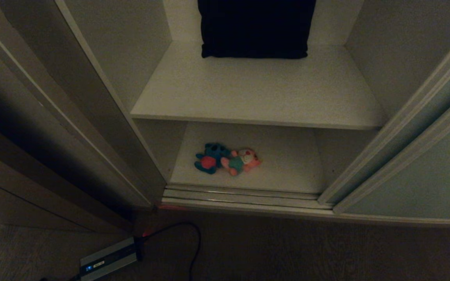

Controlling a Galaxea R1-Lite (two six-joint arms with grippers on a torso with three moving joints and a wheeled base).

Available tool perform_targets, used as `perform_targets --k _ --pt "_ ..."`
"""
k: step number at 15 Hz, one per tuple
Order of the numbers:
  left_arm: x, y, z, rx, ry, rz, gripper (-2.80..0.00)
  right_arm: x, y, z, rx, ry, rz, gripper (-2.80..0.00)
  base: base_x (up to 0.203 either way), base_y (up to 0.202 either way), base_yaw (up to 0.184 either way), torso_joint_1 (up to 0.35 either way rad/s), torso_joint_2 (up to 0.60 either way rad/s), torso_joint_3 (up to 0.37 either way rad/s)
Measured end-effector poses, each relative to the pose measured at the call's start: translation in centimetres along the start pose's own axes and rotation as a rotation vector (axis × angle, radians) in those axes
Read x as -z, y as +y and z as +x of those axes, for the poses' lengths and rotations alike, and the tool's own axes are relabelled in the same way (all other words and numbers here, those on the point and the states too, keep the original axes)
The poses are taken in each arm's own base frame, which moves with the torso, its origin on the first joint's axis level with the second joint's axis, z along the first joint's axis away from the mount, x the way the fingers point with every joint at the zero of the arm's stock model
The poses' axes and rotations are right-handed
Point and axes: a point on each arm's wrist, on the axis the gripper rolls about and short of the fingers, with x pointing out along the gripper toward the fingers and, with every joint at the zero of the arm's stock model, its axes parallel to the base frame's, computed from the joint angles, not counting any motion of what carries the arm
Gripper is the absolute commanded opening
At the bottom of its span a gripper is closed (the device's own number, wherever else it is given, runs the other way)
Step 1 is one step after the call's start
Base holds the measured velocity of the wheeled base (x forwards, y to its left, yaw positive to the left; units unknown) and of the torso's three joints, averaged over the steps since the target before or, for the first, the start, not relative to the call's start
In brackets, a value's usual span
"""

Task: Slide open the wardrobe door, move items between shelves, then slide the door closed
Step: Close the door

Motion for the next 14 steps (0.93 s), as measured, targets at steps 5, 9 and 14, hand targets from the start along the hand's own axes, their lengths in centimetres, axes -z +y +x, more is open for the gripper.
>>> perform_targets --k 5,9,14 --pt "0.0 0.0 0.0 0.000 0.000 0.001 -2.80 -2.4 0.9 5.1 -0.028 0.092 0.057 -2.80 0.000 0.000 0.000 0.000 0.00 0.000" --pt "0.0 0.0 0.0 0.000 0.000 0.000 -2.80 -3.5 -0.7 9.7 -0.152 0.168 0.136 -2.80 0.000 0.000 0.000 0.000 0.00 0.000" --pt "0.0 0.0 0.0 0.000 0.000 0.000 -2.80 -2.7 -2.7 14.2 -0.160 0.226 0.169 -2.80 0.000 0.000 0.000 0.000 0.00 0.000"
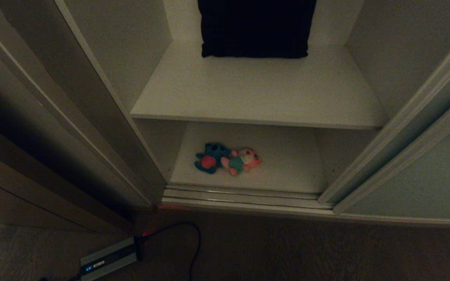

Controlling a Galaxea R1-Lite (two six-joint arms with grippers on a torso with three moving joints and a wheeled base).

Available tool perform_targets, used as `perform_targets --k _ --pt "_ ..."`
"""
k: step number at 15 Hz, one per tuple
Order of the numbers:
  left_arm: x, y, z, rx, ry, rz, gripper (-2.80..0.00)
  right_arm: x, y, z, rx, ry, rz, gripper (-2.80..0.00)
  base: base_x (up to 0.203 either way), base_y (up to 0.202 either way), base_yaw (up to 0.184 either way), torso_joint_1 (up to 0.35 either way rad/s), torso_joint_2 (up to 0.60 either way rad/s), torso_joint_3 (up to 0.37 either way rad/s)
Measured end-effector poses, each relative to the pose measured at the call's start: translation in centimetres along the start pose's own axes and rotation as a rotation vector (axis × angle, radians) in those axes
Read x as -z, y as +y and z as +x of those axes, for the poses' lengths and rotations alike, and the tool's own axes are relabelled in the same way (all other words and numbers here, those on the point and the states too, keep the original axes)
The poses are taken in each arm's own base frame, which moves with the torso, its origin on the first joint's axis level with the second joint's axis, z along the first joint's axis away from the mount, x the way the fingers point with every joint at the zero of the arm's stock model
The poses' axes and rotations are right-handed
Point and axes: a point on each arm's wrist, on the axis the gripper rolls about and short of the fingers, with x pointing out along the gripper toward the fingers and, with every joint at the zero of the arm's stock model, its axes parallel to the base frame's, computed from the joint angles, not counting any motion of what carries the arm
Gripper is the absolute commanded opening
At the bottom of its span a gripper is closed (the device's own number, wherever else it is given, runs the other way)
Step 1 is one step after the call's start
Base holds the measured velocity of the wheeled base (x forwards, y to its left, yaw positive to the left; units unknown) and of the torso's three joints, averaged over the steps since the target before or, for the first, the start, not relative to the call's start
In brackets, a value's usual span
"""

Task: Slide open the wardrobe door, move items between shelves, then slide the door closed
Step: Close the door

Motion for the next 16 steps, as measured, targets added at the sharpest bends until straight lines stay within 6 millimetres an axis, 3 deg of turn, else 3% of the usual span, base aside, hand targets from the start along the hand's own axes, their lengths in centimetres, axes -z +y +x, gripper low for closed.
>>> perform_targets --k 7,16 --pt "0.0 0.0 0.0 0.000 0.000 0.000 -2.80 0.1 -2.3 4.3 -0.024 0.038 0.019 -2.80 0.000 0.000 0.000 0.000 0.00 0.000" --pt "0.0 0.0 0.0 0.000 0.000 0.000 -2.80 -0.6 -2.8 8.2 -0.069 -0.022 0.050 -2.80 0.000 0.000 0.000 0.000 0.00 0.000"
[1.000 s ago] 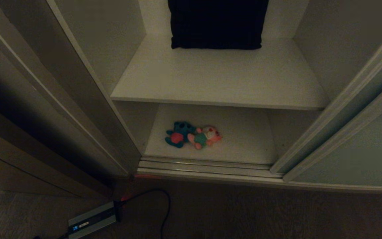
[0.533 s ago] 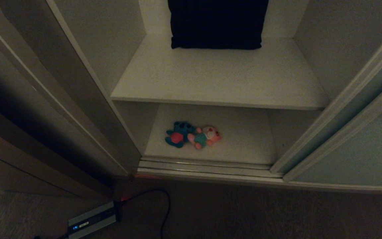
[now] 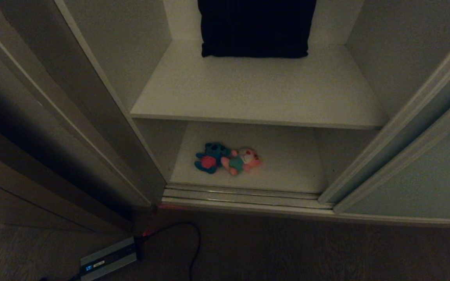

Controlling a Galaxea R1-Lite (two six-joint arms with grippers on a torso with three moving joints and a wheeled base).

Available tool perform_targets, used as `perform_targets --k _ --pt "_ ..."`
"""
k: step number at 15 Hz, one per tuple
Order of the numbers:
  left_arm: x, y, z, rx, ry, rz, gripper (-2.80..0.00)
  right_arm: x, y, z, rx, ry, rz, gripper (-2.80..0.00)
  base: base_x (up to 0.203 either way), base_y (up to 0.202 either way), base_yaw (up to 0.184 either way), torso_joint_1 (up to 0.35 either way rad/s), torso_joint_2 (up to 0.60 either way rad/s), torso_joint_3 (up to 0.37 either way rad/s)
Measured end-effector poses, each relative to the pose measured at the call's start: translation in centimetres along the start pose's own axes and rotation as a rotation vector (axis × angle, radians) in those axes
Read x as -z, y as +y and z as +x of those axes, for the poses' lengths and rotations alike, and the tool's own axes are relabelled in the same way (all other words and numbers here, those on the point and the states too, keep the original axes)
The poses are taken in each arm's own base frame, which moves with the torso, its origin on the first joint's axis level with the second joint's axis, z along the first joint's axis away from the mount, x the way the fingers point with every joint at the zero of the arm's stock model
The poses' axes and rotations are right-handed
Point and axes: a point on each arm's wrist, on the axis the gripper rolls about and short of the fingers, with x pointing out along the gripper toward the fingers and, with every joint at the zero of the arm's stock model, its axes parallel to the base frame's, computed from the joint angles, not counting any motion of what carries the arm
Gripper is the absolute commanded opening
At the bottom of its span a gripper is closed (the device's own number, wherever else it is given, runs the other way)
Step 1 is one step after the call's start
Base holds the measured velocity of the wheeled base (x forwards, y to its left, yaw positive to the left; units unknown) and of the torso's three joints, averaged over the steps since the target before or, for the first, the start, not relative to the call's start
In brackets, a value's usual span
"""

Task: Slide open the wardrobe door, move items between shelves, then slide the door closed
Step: Close the door

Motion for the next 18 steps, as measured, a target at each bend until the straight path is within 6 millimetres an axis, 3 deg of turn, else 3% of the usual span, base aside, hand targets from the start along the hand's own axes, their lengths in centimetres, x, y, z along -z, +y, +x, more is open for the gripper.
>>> perform_targets --k 8,18 --pt "0.0 0.0 0.0 0.000 0.000 0.000 -2.80 0.2 0.2 1.0 -0.024 -0.010 -0.011 -2.80 0.000 0.000 0.000 0.000 0.00 0.000" --pt "0.0 0.0 0.0 0.000 0.000 0.000 -2.80 1.3 5.8 2.1 -0.150 0.004 -0.047 -2.80 0.000 0.000 0.000 0.000 0.00 0.000"
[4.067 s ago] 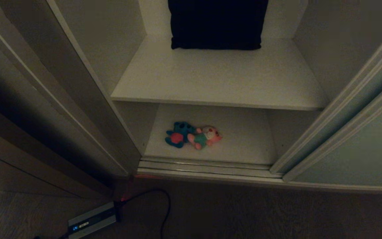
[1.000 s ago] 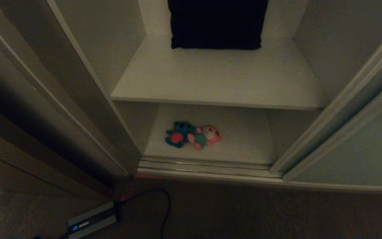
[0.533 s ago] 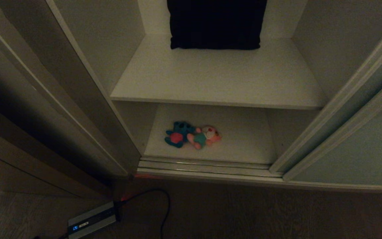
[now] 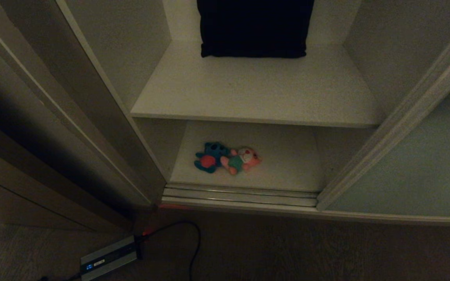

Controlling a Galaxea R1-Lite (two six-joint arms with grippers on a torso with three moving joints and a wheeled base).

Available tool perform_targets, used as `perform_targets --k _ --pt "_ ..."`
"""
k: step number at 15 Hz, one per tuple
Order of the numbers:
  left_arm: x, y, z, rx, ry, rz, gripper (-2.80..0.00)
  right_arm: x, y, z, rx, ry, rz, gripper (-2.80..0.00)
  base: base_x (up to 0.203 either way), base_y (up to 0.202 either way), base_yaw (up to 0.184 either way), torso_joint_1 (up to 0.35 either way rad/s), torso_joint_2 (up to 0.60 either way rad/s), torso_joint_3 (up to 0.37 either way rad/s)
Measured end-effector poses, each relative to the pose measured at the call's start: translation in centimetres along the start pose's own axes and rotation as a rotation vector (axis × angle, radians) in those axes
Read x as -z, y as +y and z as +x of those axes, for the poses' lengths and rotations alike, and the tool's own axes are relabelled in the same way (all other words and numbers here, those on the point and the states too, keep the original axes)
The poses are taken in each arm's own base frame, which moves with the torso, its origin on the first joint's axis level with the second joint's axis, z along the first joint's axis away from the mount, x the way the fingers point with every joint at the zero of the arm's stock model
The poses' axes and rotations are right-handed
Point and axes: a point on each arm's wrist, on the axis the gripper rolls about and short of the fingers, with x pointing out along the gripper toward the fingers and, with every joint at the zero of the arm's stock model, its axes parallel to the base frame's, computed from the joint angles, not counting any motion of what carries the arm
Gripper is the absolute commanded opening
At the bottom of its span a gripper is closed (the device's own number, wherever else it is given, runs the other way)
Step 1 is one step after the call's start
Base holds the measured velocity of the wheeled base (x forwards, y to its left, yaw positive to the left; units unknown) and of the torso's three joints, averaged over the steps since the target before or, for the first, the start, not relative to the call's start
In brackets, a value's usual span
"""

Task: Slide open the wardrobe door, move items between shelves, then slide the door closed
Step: Close the door

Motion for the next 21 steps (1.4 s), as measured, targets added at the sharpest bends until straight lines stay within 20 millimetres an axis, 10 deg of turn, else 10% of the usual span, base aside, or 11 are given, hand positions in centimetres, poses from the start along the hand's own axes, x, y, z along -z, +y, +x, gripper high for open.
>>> perform_targets --k 10,21 --pt "0.0 0.0 0.0 -0.001 0.000 0.000 -2.80 3.3 10.9 -2.7 -0.366 0.043 -0.150 -2.80 0.000 0.000 0.000 0.000 0.00 0.000" --pt "0.0 0.0 0.0 0.000 0.000 0.000 -2.80 3.0 8.9 -8.0 -0.211 -0.045 -0.211 -2.80 0.000 0.000 0.000 0.000 0.00 0.000"
